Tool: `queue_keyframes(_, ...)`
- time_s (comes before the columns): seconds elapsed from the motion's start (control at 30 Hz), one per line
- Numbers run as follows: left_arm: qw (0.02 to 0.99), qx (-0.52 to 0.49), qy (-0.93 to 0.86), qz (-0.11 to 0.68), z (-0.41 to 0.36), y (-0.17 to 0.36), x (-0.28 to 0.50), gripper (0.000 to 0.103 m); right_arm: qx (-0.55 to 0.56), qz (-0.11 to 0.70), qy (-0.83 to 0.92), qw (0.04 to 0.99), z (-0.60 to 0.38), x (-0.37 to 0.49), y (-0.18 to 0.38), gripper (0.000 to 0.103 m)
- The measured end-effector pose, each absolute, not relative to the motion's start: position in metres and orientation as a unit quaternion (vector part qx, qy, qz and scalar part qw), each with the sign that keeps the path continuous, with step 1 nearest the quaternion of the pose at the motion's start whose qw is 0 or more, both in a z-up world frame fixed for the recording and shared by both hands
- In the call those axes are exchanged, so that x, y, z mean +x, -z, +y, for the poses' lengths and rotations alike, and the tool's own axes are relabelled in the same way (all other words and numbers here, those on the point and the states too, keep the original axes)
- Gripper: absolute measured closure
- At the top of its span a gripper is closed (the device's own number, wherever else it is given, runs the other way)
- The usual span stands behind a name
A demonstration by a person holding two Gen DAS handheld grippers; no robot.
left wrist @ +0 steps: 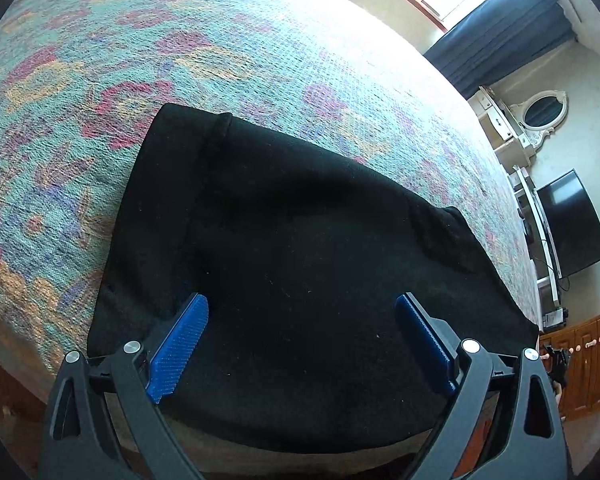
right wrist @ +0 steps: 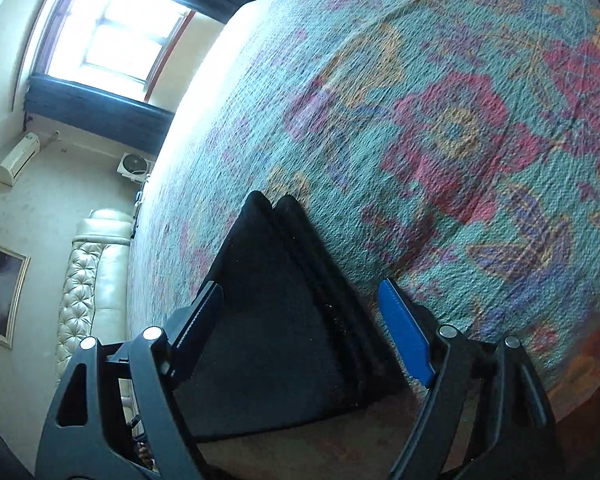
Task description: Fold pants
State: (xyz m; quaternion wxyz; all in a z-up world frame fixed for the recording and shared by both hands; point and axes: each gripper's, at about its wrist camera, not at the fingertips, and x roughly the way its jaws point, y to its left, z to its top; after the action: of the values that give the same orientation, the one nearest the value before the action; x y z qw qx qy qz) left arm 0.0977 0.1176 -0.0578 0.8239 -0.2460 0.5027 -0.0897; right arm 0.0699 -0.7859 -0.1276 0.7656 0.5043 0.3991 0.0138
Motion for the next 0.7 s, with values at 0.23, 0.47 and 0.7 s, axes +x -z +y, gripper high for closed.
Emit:
queue_keyframes(0.23,0.824,-0.245,0.093,0.502,0.119,0.058,0.099,0.009,0.478,0.457,-0.030,0.749,-0.757,0.078,0.130,0.080)
queue_keyframes(0.47,0.822,-0.227,0.090,0.514,0.113,0.057,0.102,0.009,0.463,0.427,-0.016,0.776,-0.736,0.089,0.086,0.083)
queue_keyframes(0.7,0.822,-0.203,0.101,0.522,0.105,0.057,0.106,0.005,0.403,0.405,-0.050,0.819,-0.677,0.102,-0.006,0.083)
